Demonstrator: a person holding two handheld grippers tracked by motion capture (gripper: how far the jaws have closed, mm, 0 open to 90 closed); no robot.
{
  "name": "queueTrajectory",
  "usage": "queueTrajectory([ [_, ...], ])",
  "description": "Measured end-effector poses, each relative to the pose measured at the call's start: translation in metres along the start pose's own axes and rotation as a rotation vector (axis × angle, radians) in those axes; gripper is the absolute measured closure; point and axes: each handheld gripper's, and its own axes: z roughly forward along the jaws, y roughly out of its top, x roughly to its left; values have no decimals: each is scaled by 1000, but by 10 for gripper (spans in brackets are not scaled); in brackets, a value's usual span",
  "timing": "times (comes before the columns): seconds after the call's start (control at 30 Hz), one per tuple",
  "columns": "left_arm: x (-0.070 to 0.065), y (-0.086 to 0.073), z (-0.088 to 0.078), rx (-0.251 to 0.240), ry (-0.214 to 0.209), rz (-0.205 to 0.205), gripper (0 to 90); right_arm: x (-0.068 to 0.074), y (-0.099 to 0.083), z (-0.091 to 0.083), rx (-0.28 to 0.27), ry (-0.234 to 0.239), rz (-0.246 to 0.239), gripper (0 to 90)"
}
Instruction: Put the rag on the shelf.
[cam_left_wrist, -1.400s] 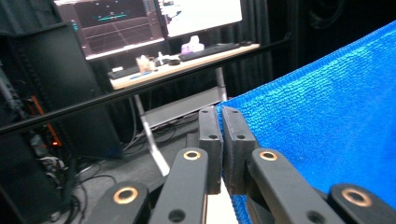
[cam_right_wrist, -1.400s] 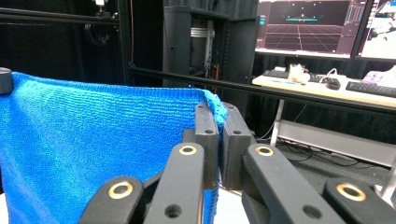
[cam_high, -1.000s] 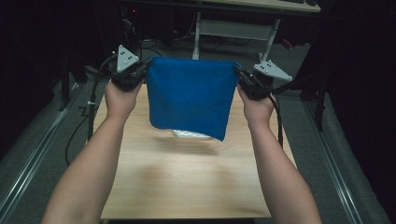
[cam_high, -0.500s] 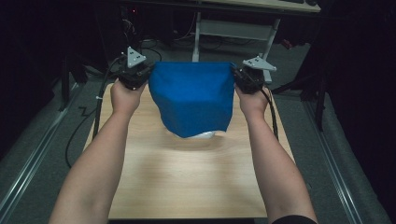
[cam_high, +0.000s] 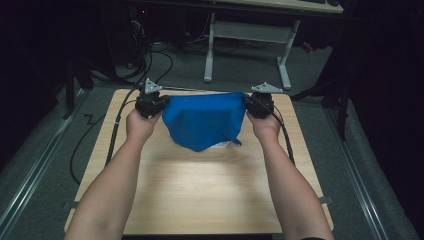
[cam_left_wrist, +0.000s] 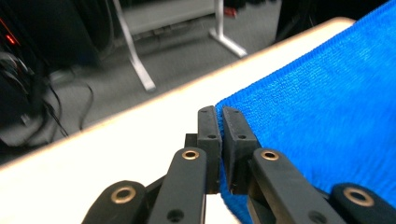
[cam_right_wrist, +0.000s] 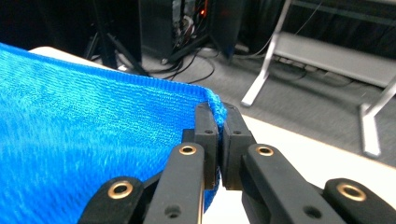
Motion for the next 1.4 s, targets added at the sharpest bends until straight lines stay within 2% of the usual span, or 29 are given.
queueTrajectory([
  [0.13, -3, -16, 6, 18, -24, -19, 870, 3, -20, 7, 46, 16, 15, 879],
  [0.37, -8, -39, 13, 36, -75, -51, 871, 9, -43, 12, 74, 60, 48, 878],
  [0.53, -17, -44, 18, 43, -105, -36, 871, 8, -54, 12, 83, 73, 68, 877],
  [0.67, -24, -49, 23, 47, -133, -46, 871, 6, -59, 11, 83, 82, 91, 876],
  [0.73, -26, -52, 25, 50, -152, -46, 872, 7, -61, 10, 84, 86, 88, 876],
  [0.8, -29, -54, 27, 52, -157, -40, 873, 8, -62, 9, 84, 84, 80, 876],
  [0.93, -30, -58, 30, 57, -170, -58, 872, 9, -68, 6, 88, 85, 81, 876],
  [1.13, -35, -60, 34, 68, -186, -58, 872, 9, -72, 5, 101, 89, 80, 876],
  [1.4, -38, -65, 41, 104, -195, -59, 872, 11, -75, 5, 107, 88, 69, 876],
])
